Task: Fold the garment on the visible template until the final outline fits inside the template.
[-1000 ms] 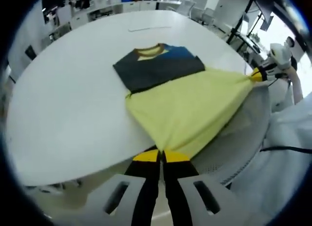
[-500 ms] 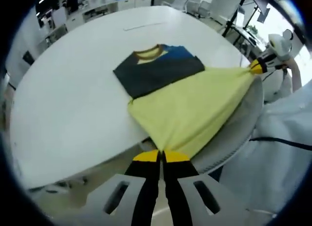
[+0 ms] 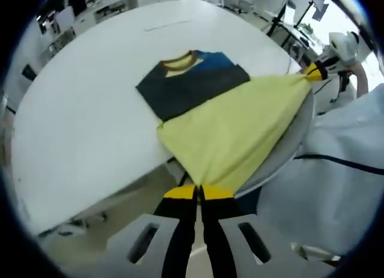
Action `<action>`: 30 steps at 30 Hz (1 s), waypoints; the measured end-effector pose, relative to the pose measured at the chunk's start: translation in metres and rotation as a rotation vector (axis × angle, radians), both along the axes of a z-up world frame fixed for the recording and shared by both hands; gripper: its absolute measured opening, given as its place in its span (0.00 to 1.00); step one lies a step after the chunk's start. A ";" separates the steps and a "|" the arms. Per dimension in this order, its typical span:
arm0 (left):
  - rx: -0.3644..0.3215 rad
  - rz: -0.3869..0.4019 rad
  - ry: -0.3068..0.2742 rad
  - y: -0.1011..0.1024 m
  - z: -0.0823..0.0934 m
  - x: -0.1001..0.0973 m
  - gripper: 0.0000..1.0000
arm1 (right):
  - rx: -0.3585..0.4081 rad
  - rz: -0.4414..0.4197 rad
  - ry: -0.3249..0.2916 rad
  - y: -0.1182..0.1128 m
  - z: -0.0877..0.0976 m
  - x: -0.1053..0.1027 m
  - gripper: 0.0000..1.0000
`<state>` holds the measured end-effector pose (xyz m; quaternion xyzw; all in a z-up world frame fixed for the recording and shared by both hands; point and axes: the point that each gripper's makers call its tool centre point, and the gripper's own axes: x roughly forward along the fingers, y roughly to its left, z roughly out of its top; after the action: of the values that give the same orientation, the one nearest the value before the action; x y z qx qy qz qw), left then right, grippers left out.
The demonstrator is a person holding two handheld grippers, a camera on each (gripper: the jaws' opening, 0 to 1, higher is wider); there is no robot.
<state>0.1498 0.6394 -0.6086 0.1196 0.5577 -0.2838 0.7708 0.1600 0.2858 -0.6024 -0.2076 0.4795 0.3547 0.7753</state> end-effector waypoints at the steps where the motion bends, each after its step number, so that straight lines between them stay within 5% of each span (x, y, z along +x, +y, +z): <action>1: 0.001 -0.005 0.001 0.000 0.002 -0.002 0.00 | -0.011 0.005 -0.003 0.000 0.002 -0.001 0.02; 5: 0.023 -0.034 0.029 -0.002 0.006 -0.013 0.00 | -0.028 0.023 -0.014 0.001 0.009 -0.006 0.02; 16: 0.059 -0.042 -0.015 -0.001 0.019 -0.012 0.00 | -0.037 0.037 0.001 0.003 0.012 -0.013 0.02; 30: 0.076 -0.059 0.041 -0.003 0.021 -0.025 0.00 | -0.047 0.049 0.047 0.002 0.014 -0.023 0.02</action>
<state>0.1248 0.6367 -0.5872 0.1593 0.5801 -0.2873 0.7453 0.1366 0.2875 -0.5885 -0.2292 0.5005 0.3669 0.7499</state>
